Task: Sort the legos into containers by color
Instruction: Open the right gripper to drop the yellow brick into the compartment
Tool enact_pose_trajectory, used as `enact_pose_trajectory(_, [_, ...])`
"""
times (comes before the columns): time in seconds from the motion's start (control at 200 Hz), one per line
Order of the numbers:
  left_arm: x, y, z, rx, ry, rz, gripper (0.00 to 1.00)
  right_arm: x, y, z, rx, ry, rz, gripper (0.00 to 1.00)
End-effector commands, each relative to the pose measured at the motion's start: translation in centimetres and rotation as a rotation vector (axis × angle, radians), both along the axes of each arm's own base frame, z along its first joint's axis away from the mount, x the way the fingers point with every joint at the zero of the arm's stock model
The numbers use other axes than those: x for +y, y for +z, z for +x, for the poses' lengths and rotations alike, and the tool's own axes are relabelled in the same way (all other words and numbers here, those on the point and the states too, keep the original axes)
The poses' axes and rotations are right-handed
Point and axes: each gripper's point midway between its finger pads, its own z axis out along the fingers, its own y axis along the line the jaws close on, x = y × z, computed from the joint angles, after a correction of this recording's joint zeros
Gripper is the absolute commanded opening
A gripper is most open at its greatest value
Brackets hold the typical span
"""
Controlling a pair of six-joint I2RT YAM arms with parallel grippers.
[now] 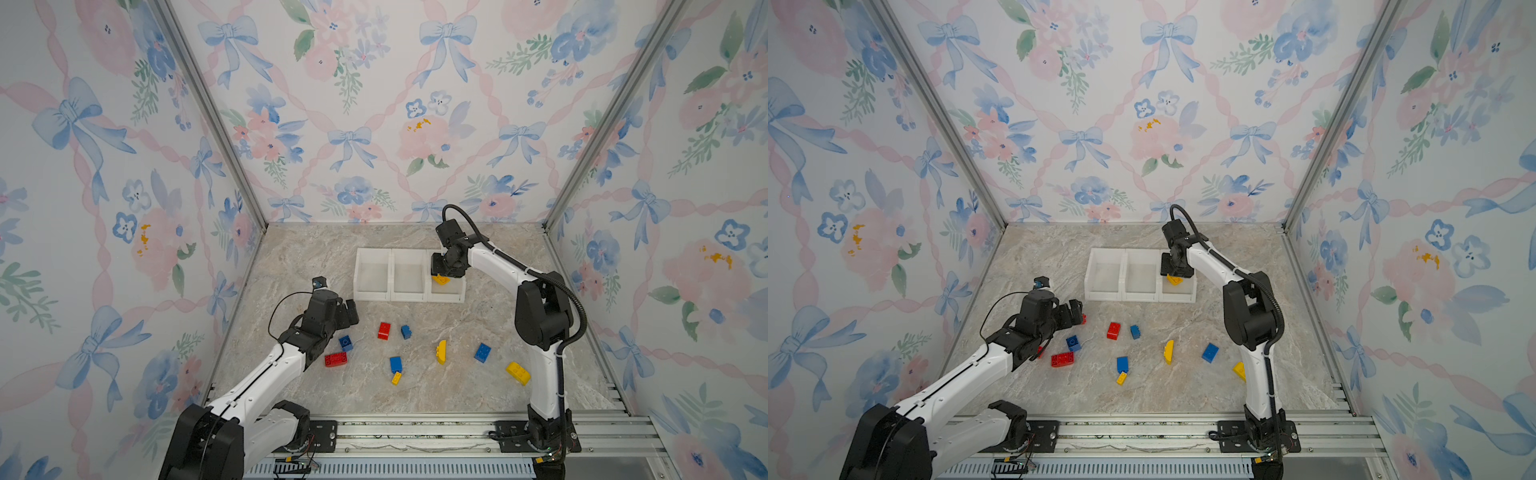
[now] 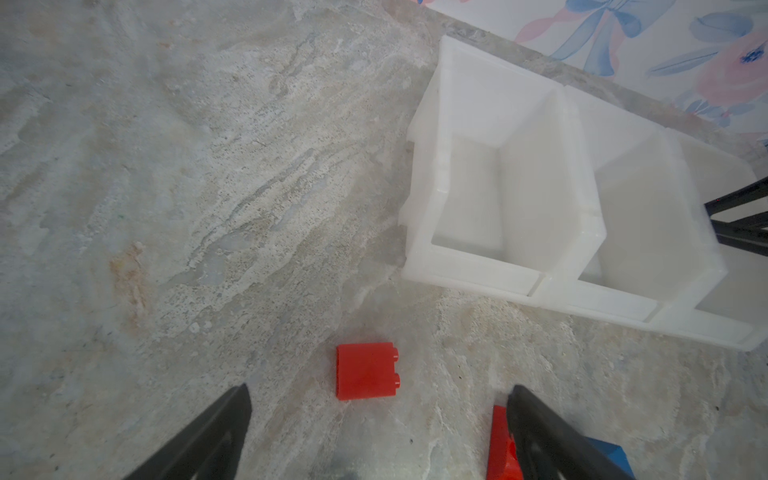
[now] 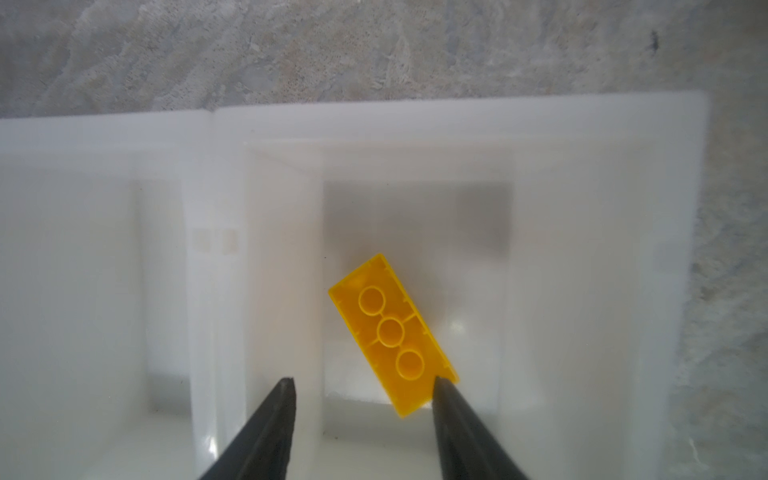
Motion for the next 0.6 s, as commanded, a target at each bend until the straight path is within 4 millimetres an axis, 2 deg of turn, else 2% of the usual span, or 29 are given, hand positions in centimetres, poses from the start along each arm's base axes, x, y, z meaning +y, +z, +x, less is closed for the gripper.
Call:
enact_pose_trajectory(0.0, [0.0,0.3,0.3,0.016,-0.003,0.03,0.98,-0.3,2.7,-0.3,-0.028,-0.005,0.021,0.57])
enact_pose_trajectory(0.195, [0.0,-0.4,0.8,0.062,-0.004,0.061,0.97,-0.3,5.2,-1.7,-0.06,-0.001,0.039,0.6])
enact_pose_trajectory(0.29, [0.7,-0.8,0.9,0.1,0.03,0.105,0.95,-0.3,6.2,-2.7,-0.065,0.0,0.052,0.64])
enact_pose_trajectory(0.33, [0.9,-1.5,0.6,0.132,0.031,0.128,0.93,-0.4,6.5,-3.2,-0.064,0.0,0.059,0.65])
enact_pose_trajectory(0.34, [0.7,-0.7,1.2,0.116,0.031,0.124,0.93,-0.4,6.7,-3.4,-0.065,0.001,0.06,0.66])
enact_pose_trajectory(0.36, [0.7,-0.6,1.4,0.12,0.027,0.129,0.93,-0.4,6.9,-3.6,-0.065,0.002,0.062,0.66])
enact_pose_trajectory(0.595, [-0.4,-1.9,2.0,0.237,-0.051,0.181,0.87,-1.9,8.3,-7.0,-0.057,-0.012,0.074,0.73])
